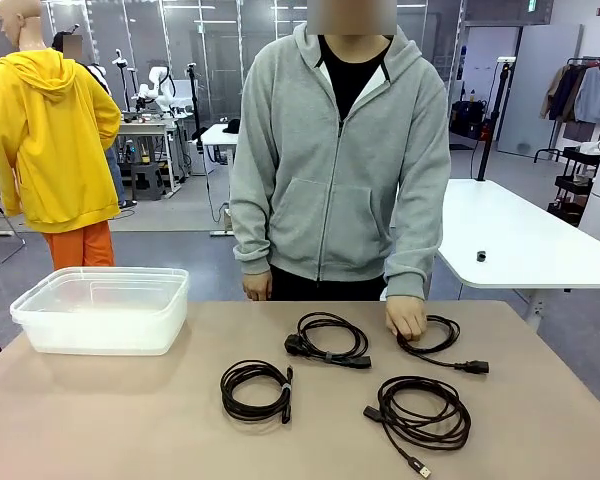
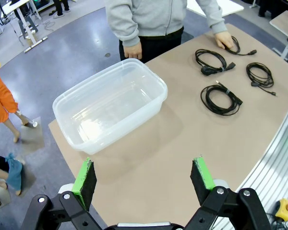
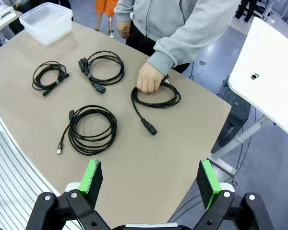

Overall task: Organize and store the cables.
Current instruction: Place the Power Cable into the Organizing box.

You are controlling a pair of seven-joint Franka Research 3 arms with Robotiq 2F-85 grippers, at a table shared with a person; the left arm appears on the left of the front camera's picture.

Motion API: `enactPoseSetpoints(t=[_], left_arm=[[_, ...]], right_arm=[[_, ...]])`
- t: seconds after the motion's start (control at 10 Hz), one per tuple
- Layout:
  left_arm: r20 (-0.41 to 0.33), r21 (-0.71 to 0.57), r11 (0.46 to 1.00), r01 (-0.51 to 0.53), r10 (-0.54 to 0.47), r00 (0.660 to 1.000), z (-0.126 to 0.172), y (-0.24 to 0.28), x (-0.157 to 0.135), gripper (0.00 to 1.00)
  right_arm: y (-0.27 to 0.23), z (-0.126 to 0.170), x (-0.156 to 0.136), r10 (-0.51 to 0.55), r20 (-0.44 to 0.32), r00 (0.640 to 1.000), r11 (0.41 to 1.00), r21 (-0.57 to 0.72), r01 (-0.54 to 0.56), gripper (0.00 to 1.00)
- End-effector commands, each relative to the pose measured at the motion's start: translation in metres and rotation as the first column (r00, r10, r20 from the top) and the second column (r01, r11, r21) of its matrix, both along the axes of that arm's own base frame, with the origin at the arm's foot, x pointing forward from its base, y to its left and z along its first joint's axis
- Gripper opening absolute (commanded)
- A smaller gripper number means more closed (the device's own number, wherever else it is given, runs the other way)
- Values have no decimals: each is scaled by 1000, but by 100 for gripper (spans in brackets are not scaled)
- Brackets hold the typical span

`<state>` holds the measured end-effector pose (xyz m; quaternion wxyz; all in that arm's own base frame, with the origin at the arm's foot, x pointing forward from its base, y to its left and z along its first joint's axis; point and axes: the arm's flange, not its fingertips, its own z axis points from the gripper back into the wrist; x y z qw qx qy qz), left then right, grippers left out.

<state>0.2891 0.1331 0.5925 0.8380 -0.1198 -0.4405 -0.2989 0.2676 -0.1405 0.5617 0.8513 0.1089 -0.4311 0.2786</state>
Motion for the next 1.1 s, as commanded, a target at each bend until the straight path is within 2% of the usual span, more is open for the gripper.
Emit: enactPoseSetpoints(t=[0.0, 1.0], left_arm=[[4, 2, 1000, 2, -2, 1000, 1, 1, 0, 100], [4, 2, 1000, 2, -2, 1000, 1, 1, 0, 100]], right_arm=[[0, 0, 0, 1, 0, 1000, 1000, -5, -1, 100], [0, 0, 0, 1, 0, 1000, 1000, -5, -1, 100]])
